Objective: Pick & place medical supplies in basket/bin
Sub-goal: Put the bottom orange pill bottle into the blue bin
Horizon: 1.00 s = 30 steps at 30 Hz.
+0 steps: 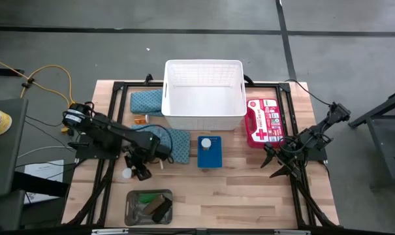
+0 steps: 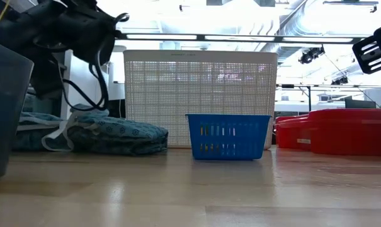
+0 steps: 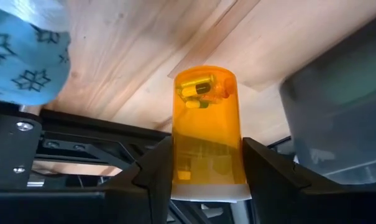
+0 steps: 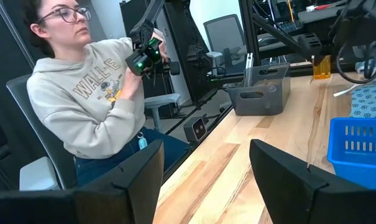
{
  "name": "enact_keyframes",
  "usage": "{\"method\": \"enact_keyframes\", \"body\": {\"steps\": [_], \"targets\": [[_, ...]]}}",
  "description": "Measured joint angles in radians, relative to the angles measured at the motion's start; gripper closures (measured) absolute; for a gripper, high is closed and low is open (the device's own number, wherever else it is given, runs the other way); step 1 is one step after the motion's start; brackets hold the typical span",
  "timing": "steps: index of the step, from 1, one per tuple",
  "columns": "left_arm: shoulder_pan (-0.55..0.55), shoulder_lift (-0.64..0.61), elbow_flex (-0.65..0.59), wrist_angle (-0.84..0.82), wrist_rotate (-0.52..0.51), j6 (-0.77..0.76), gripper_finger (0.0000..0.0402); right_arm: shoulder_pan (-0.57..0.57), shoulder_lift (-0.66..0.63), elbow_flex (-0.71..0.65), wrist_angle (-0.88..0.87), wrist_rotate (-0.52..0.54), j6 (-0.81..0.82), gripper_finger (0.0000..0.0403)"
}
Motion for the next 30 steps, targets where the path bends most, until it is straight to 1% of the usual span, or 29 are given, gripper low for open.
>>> {"method": "enact_keyframes", "body": {"steps": [12,16,30], "targets": [[0.017,0.0,0.004,-0.004,0.045,-0.007,0.024,0.0,0.0,0.0,0.0,0.0,0.0,0.0177],[0.025,0.0,0.036,-0.001,0.04,-0.016,0.024,0.0,0.0,0.0,0.0,0.0,0.0,0.0177],[0.025,0.0,0.216,0.02,-0.106,-0.019,0.024,0.0,0.0,0.0,0.0,0.0,0.0,0.0177]]}}
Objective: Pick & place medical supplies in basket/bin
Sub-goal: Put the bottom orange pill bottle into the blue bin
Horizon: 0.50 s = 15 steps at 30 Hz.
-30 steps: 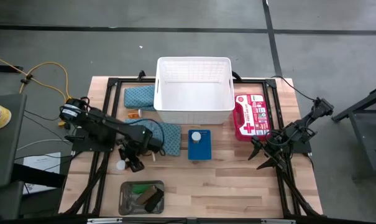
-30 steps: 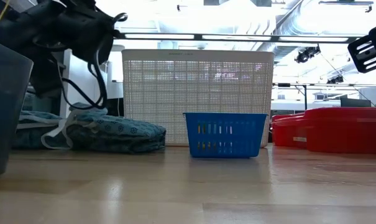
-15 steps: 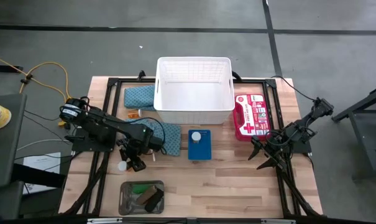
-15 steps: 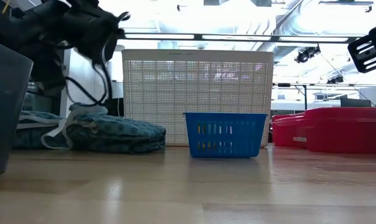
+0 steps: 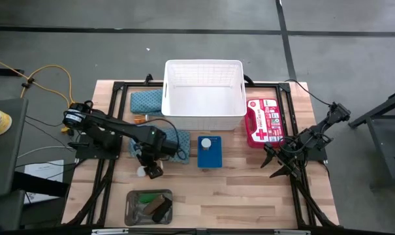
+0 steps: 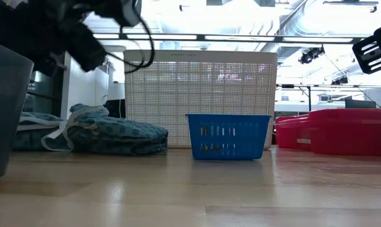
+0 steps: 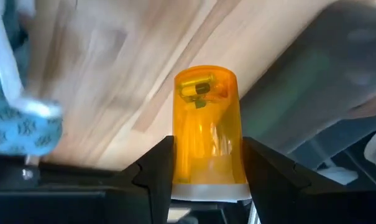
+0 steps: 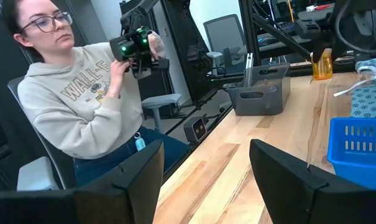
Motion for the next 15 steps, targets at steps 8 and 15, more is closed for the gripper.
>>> {"method": "enact_keyframes", "body": {"steps": [8,15], "targets": [[0.0,0.001,0.063,0.106,-0.033,-0.001,0.024,0.0,0.0,0.0,0.0,0.0,0.0,0.0177],[0.0,0.001,0.075,0.249,-0.108,0.019,0.024,0.0,0.0,0.0,0.0,0.0,0.0,0.0177]]}}
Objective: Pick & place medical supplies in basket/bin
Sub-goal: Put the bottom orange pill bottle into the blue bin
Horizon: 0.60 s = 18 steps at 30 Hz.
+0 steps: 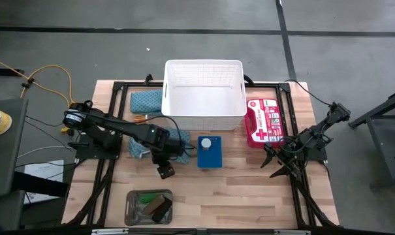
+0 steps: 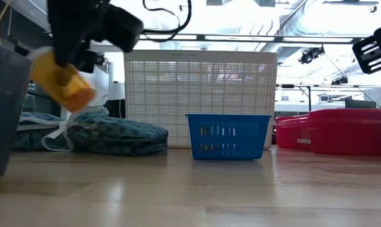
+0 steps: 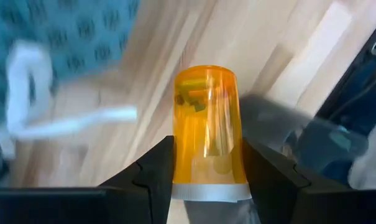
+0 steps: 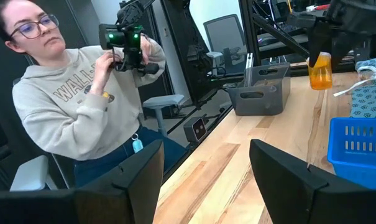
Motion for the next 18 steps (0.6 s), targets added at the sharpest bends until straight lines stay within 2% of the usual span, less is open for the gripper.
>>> {"method": "enact_keyframes", "body": {"steps": [14,18], "targets": [[0.045,0.0,0.0,0.237,-0.027,0.002,0.024,0.0,0.0,0.0,0.0,0.0,0.0,0.0177],[0.05,0.0,0.001,0.357,-0.081,0.001,0.024,0.0,0.0,0.0,0.0,0.0,0.0,0.0177]]}}
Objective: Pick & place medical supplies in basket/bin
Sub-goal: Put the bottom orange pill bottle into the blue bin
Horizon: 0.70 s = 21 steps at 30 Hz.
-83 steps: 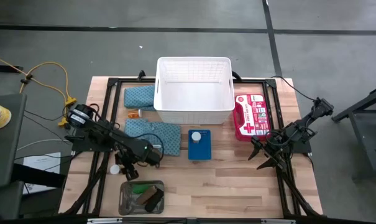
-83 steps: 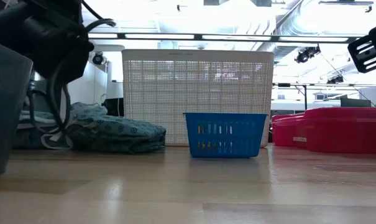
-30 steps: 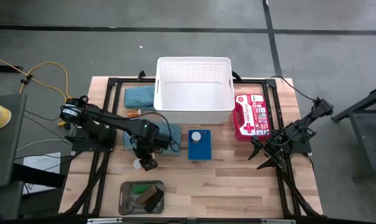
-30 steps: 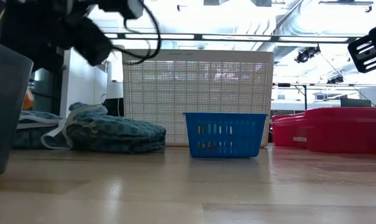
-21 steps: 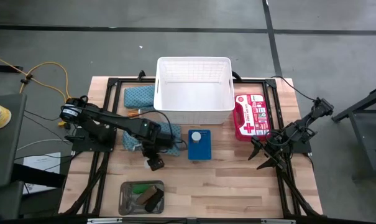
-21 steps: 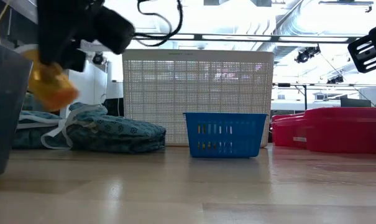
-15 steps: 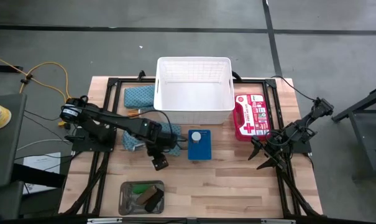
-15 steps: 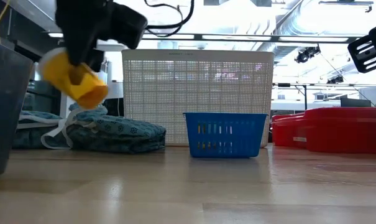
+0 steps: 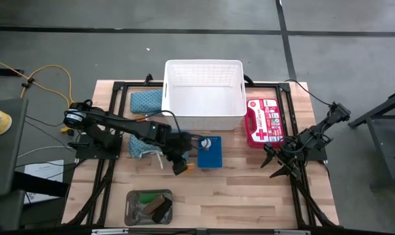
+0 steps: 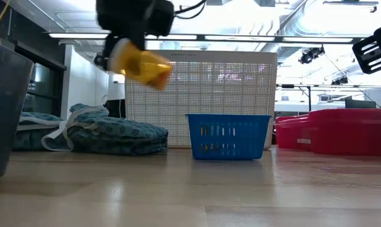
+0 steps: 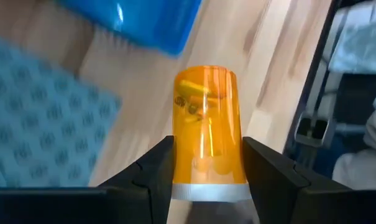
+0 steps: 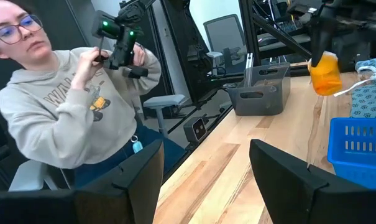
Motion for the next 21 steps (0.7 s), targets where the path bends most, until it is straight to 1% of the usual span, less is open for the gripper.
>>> {"method": "enact_keyframes", "body": {"steps": [4,7,12,15,21], "targets": [[0.012,0.017,0.003,0.102,-0.091,0.0,0.024,0.0,0.0,0.0,0.0,0.0,0.0,0.0177],[0.022,0.049,0.021,0.149,-0.134,0.013,0.024,0.0,0.0,0.0,0.0,0.0,0.0,0.0177],[0.042,0.122,0.114,0.16,-0.17,0.124,0.024,0.0,0.0,0.0,0.0,0.0,0.0,0.0177],[0.054,0.168,0.167,0.16,-0.174,0.178,0.024,0.0,0.0,0.0,0.0,0.0,0.0,0.0177],[0.068,0.259,0.209,0.159,-0.195,0.236,0.024,0.0,0.0,0.0,0.0,0.0,0.0,0.0177]]}}
